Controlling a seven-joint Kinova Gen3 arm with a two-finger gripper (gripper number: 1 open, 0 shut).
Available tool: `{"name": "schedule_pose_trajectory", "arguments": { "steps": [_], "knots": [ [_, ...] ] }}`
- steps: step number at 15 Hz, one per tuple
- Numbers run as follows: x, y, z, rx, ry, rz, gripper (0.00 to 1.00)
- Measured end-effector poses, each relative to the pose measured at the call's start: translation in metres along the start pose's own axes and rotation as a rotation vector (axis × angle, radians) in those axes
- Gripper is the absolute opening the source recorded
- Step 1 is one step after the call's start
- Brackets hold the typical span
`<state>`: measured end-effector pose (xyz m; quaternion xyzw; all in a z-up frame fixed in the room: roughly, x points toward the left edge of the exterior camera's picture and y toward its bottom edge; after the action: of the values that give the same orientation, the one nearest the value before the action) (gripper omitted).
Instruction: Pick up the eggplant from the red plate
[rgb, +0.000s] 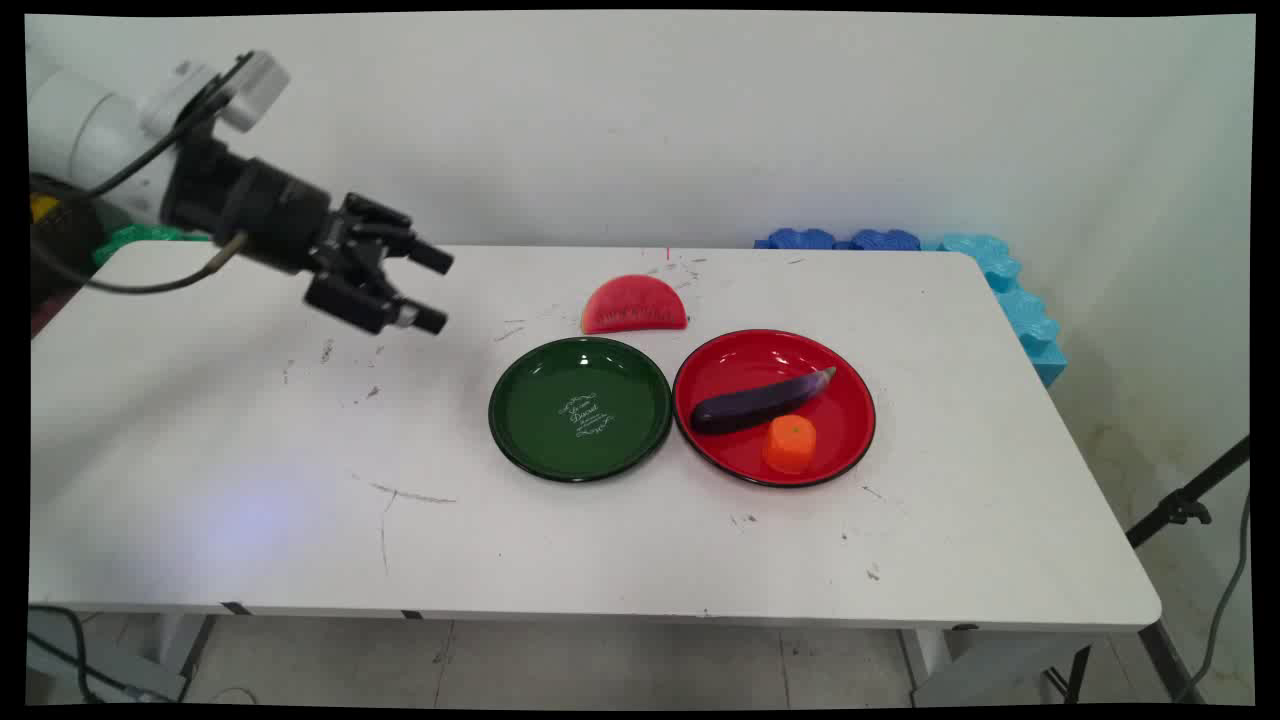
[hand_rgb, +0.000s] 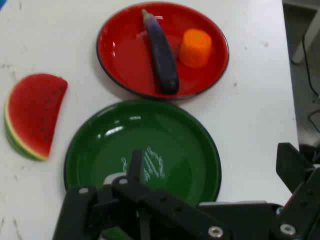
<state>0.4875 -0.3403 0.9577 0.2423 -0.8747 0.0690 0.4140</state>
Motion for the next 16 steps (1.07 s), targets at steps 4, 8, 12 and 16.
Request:
{"name": "schedule_pose_trajectory", "arguments": {
  "steps": [4,8,12,16],
  "knots": [
    [0.044,0.001,0.023,0.012,-0.014,-0.03,1.0],
    [0.095,0.002,0.063,0.019,-0.055,-0.043,1.0],
    [0.136,0.0,0.111,0.038,-0.107,-0.056,1.0],
    [0.165,-0.006,0.169,0.067,-0.177,-0.068,1.0]
  ]
}}
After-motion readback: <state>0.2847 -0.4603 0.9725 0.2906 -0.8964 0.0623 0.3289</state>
